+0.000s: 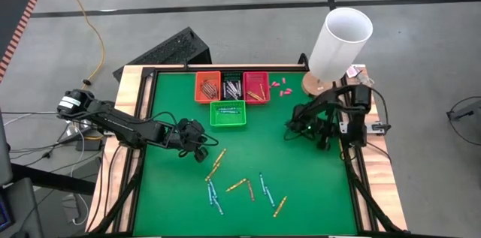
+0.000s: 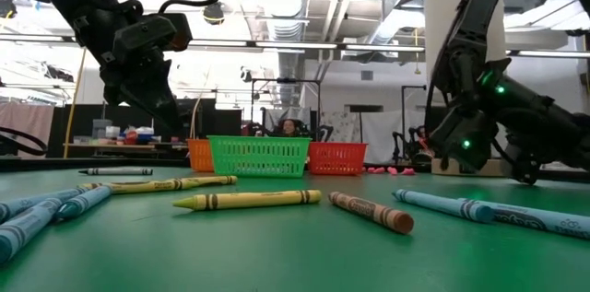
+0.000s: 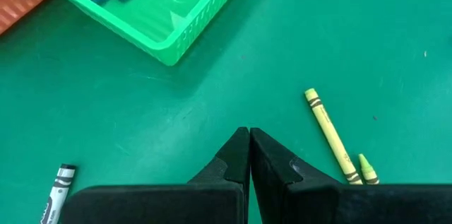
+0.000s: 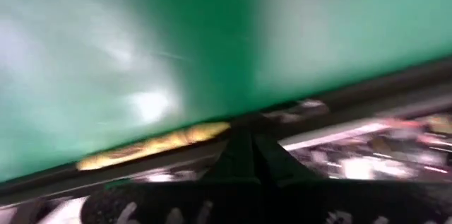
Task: Sort crayons
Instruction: Put a black crayon in the black basket
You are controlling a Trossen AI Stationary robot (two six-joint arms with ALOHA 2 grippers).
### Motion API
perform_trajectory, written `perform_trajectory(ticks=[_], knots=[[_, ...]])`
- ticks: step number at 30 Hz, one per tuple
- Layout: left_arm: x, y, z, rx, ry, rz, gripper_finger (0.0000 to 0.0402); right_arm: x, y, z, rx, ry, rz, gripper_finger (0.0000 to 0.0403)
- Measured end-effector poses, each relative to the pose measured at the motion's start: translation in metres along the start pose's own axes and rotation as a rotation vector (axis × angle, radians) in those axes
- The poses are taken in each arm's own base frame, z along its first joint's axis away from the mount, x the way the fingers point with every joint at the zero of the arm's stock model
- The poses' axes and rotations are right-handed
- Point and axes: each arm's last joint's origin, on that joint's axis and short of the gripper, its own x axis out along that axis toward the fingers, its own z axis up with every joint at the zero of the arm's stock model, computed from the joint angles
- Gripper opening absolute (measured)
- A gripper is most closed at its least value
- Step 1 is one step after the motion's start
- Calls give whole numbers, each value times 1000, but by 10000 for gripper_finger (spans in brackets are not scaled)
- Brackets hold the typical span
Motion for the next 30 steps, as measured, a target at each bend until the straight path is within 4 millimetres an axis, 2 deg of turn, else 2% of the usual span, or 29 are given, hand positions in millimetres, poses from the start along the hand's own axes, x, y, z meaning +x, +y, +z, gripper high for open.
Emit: perform_trajectory(ticks=[10, 15, 21, 24, 26, 30], knots=[[0, 0, 0, -2, 4, -6, 0, -1, 10, 0, 109, 29, 195, 0], [0, 0, 0, 4, -1, 0, 0, -13, 21, -1, 107, 30, 165, 0], [0, 0, 1, 1, -18, 4, 0, -45, 44, 1, 26, -75, 173, 0], [0, -1, 2, -3, -25, -3, 0, -56, 52, 1, 30, -157, 54, 0], [0, -1, 2, -5, -29, -5, 0, -59, 53, 1, 48, -193, -14, 0], [0, -2, 2, -5, -30, -7, 0, -54, 46, 2, 105, -186, -34, 0]])
